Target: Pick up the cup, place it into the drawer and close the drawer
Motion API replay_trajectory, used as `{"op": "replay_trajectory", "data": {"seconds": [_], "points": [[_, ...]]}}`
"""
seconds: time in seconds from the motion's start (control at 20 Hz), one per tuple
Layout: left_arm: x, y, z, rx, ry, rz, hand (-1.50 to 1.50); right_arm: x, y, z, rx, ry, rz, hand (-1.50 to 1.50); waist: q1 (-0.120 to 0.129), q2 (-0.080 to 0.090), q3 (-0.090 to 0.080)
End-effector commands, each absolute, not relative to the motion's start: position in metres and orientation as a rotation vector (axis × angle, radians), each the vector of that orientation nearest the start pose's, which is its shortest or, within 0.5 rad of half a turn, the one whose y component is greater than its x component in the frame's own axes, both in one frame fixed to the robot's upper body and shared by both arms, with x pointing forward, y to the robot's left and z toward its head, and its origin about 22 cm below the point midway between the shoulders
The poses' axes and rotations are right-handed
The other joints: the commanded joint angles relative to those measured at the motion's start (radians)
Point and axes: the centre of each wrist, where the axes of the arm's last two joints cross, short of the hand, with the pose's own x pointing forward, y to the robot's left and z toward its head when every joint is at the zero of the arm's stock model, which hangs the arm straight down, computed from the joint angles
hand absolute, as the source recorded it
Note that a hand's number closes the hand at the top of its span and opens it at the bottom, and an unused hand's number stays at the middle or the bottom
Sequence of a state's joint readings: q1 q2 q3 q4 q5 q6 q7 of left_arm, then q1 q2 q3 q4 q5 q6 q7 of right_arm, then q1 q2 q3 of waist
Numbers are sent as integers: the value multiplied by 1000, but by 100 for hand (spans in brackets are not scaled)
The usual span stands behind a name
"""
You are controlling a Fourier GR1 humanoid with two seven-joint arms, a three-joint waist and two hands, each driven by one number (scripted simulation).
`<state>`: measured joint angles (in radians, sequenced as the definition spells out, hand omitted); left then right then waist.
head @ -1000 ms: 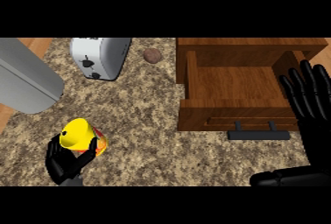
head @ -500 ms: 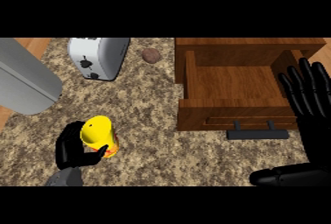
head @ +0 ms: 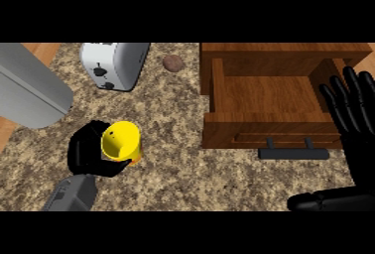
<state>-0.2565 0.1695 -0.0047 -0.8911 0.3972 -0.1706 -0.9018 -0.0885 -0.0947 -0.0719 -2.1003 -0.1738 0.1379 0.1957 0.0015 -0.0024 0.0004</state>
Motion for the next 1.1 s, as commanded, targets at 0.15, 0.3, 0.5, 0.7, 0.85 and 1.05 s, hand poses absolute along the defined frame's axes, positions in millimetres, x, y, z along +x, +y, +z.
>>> {"op": "replay_trajectory", "data": {"seconds": [0.15,0.3,0.5,0.7,0.85,1.05], "points": [[301,223,-14,-371,-2068,96,150,229,-245,138,146,-1963,137,-150,5,-1,1],[302,218,22,-405,-2064,108,150,239,-250,151,154,-1986,112,-150,6,0,0],[316,185,47,-415,-2087,122,150,221,-244,138,122,-1990,122,-150,-3,1,0],[326,177,90,-411,-2110,85,150,219,-249,133,137,-2009,122,-150,-3,1,0],[353,154,115,-386,-2126,76,150,211,-248,139,122,-1989,159,-150,-10,2,0],[365,133,152,-372,-2101,46,150,223,-250,143,128,-1988,158,-150,-8,2,0]]}}
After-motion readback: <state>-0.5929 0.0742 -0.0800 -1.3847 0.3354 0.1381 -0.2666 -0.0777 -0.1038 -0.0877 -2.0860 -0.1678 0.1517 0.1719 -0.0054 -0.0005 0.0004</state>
